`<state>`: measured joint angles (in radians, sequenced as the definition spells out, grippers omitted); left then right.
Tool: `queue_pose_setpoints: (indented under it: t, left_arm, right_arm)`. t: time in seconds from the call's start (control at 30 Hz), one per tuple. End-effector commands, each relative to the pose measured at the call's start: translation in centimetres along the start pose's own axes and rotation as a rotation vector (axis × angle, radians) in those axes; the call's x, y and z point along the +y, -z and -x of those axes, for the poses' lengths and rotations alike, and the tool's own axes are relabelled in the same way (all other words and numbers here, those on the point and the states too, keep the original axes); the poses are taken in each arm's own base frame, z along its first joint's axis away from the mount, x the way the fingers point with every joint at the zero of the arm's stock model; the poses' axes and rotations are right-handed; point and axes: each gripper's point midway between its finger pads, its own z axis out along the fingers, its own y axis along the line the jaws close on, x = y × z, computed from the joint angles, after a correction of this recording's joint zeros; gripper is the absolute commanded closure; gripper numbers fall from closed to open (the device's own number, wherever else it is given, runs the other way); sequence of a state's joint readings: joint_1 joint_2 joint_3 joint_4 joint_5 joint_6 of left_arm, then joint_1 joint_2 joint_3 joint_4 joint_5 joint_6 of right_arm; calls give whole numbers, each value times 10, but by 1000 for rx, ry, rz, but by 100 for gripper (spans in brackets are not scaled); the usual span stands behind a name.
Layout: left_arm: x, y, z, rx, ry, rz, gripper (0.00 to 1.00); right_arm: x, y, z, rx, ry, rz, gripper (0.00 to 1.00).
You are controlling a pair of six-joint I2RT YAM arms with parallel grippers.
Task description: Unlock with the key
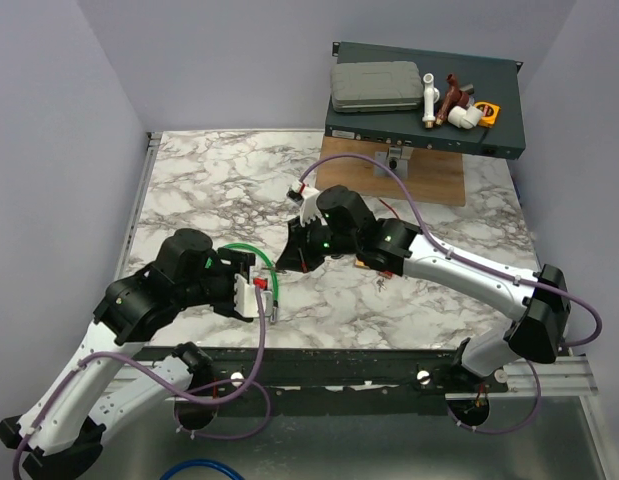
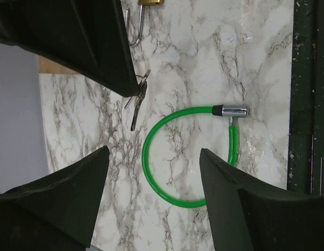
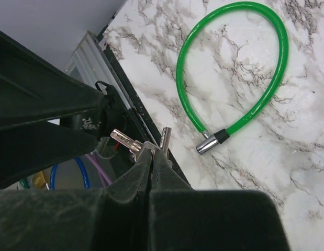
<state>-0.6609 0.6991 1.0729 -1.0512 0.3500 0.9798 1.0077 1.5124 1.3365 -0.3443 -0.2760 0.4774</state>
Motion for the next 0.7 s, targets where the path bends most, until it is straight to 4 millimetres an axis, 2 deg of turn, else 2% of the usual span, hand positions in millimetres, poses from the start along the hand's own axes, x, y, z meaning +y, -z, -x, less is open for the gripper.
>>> queue_pose_setpoints:
  t: [0.0,0.1,0.37,0.57,0.67]
  left_arm:
    - [-5,0,6,-8,-12,-49,35]
    - [-5,-4,8,-9,-34,-62,42]
    - [10,-9,11,-6,-86,-3,45]
    - [22,-2,25,-36,-63,36,60]
    - [21,-3,25,-40,-57,26,61]
  right_arm:
    - [23,9,14,-26,4,81,99]
    - [26,7,17,-25,7,96,99]
    - [31,4,18,-18,1,122,99]
    - [29,2,16,-8,1,118,99]
    - [31,3,17,-9,3,126,99]
